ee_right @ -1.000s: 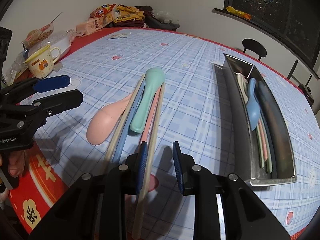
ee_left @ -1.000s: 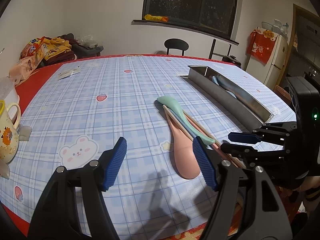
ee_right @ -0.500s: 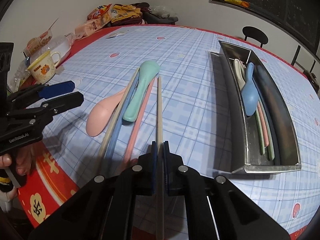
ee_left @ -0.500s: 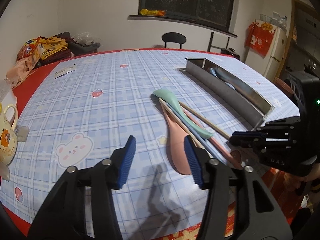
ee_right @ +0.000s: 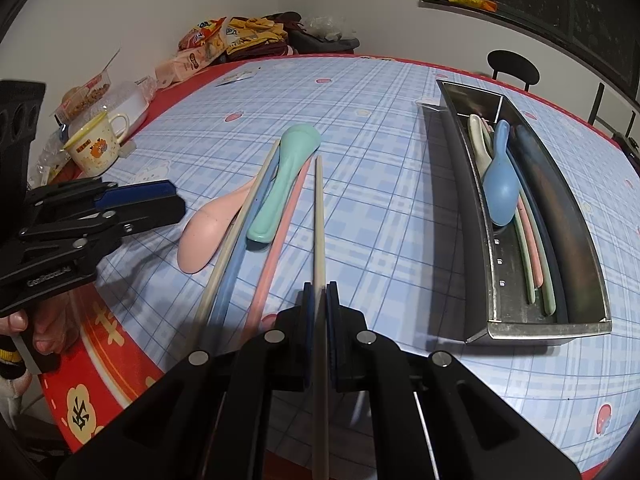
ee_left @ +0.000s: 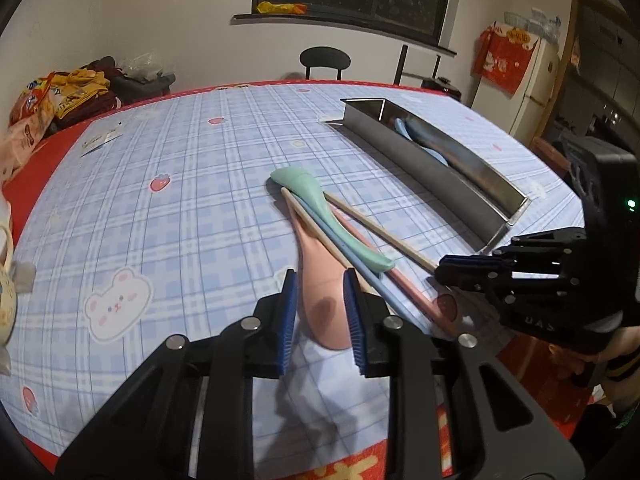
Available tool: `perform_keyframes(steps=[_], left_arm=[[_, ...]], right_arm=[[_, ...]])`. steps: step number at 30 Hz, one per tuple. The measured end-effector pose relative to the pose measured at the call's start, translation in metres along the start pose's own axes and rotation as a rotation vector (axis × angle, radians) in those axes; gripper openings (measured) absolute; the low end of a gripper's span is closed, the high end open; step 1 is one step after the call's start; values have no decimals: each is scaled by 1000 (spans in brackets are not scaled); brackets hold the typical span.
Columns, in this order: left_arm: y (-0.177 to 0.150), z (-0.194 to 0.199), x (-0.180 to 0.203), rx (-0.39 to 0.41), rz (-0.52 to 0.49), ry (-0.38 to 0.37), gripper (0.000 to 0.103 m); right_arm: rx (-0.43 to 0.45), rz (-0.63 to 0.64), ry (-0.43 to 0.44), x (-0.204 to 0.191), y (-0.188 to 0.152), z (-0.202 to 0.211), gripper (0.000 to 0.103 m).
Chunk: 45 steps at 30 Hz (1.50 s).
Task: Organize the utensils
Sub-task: 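Close the right tool on a beige chopstick, then grasp another beige chopstick with the left tool while the right tool holds its chopstick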
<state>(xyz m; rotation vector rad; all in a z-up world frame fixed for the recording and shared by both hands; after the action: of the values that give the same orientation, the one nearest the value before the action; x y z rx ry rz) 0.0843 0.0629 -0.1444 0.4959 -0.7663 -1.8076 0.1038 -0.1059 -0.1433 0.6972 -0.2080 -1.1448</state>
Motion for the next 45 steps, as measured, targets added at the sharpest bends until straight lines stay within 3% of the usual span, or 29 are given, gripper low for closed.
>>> perform_keyframes(steps=[4,9,11,16,21,25,29,35,45], left_arm=[[7,-6,6,-19,-10,0,27],[5,-1,21,-36,25,-110,22],[0,-3,26,-62,34,-103,12],[-10,-8,37,-91,33,-92,11],[-12,-17,41,-119,10,-53,13],[-8,-21,40,-127,2,-32,23],[-5,-26,43,-135,-23,-8,27],[-5,-30,41,-168,-94,43,22],[-3,-36,32,-171,-109,75,23]], right_arm=[[1,-19,22,3,-1,2,7],[2,-20,27,3,-1,2,7],[2,-24,32,4,-1,2,7],[1,-28,48,5,-1,1,7],[1,-18,52,3,-2,1,7],[1,-19,54,3,-2,2,7],[1,-20,55,3,-2,2,7],[0,-19,55,3,-1,2,7],[0,-23,58,2,-1,1,7]])
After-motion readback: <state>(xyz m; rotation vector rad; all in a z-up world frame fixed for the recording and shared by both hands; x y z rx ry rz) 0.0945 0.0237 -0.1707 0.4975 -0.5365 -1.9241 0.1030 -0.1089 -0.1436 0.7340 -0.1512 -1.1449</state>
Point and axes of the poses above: each gripper's, at about its wrist camera, not at the fingertips, and z roughly against the way its jaws point, x to its right, y to its top, the point moved 1 cm from there along -z, roughly the way its jaws point, and after that the axes turned 5 degrees about -z, right-handed, at the moved point
